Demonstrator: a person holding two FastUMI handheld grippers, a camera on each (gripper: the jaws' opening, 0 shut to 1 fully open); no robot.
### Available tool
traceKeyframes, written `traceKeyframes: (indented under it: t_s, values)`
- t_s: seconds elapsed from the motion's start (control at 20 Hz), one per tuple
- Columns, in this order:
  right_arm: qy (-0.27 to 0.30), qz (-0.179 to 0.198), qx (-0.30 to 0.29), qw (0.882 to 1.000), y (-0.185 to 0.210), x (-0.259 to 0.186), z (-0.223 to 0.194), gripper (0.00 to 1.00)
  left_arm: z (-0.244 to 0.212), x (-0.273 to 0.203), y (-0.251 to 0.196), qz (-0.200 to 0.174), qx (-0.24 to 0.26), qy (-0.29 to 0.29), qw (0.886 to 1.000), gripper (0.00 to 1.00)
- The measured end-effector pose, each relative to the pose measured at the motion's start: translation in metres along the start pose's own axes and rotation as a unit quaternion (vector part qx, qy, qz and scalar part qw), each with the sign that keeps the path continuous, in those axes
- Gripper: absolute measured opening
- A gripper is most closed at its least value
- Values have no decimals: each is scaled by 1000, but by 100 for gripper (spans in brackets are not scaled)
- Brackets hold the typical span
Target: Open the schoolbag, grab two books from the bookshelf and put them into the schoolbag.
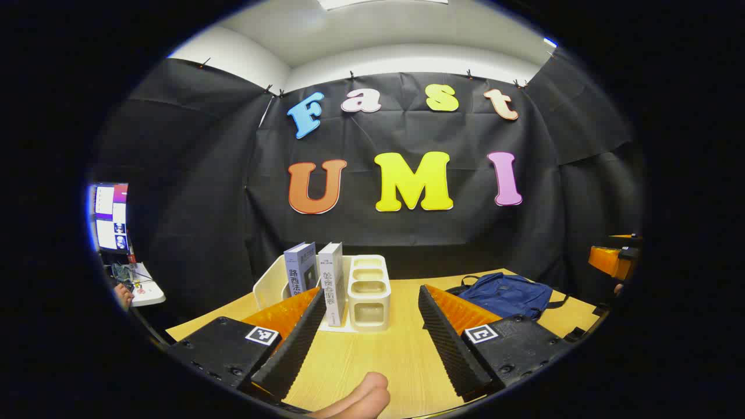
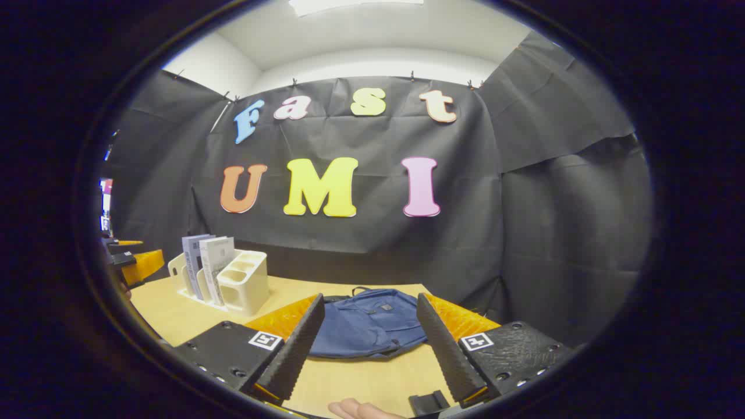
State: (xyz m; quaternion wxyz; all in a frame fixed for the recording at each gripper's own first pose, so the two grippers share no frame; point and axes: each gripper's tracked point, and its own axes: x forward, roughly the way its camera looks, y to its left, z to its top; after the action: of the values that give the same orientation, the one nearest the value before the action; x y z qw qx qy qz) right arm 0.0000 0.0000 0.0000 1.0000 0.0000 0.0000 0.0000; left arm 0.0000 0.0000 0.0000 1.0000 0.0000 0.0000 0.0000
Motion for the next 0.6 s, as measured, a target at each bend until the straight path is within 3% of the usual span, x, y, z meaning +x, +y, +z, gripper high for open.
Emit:
traceKeyframes:
  t_s: [0.1,0.3,0.35,0.4,0.6]
  values:
    - [5,3,-8,1000,11,-4,1,94,1,0,8,3,0,3,1000,100]
    - [-14,1,-27,1000,24,-13,14,97,-3,-1,13,0,3,9,1000,100]
    - [-17,1,-31,999,27,-15,17,93,-3,0,13,1,4,10,1000,100]
    - [-17,4,-33,999,32,-16,15,98,-3,0,15,0,6,10,1000,100]
    - [-2,11,-43,999,42,-15,6,98,-4,-1,13,-6,20,8,1000,100]
